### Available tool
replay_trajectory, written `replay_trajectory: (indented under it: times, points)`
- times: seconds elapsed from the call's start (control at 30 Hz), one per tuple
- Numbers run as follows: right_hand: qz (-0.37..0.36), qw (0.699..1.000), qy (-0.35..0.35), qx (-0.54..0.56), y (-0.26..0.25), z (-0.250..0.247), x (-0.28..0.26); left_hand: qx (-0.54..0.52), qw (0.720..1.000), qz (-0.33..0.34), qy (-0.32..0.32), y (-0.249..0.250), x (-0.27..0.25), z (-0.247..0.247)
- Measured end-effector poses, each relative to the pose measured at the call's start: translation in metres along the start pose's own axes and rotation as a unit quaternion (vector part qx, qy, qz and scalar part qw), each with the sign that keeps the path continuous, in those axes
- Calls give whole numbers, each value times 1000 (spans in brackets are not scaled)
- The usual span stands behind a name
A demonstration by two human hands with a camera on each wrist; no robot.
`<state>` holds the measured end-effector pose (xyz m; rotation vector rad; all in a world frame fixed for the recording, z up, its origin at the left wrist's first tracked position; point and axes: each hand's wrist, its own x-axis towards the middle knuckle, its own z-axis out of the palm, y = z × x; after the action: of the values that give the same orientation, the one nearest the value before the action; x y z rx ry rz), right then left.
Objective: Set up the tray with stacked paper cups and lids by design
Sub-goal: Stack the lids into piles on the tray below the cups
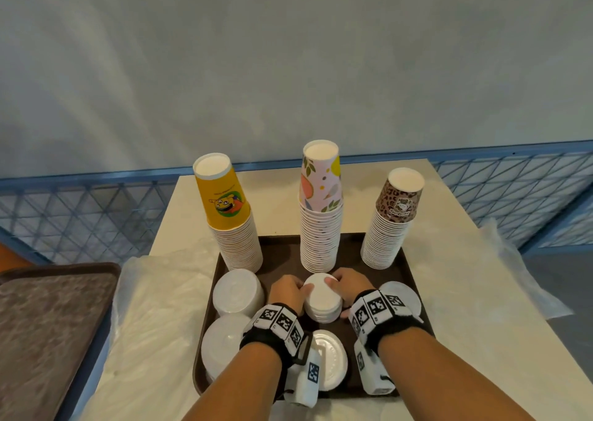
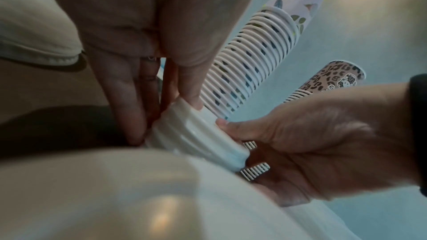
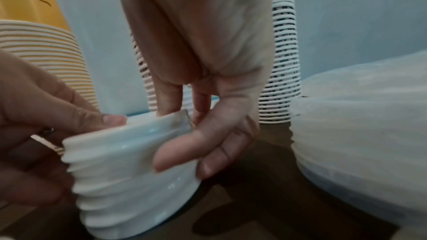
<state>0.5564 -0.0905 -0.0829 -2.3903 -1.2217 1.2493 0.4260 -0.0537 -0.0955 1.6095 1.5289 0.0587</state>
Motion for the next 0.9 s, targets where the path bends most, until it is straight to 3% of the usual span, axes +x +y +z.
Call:
replay_trajectory:
  times: [0.43, 0.53, 0.7, 0.9]
  points:
    - [12, 999, 28, 10, 6, 15, -1, 52, 998, 27, -7, -4, -3, 0]
    - [2, 998, 62, 33, 4, 9, -7, 77, 996, 35, 7, 1, -7, -2]
    - [-56, 981, 134, 131, -12, -17, -14, -28, 985, 130, 107, 31, -20, -30]
    - [-109, 984, 72, 121, -27, -31, -10, -71, 972, 208, 83, 77, -29, -65]
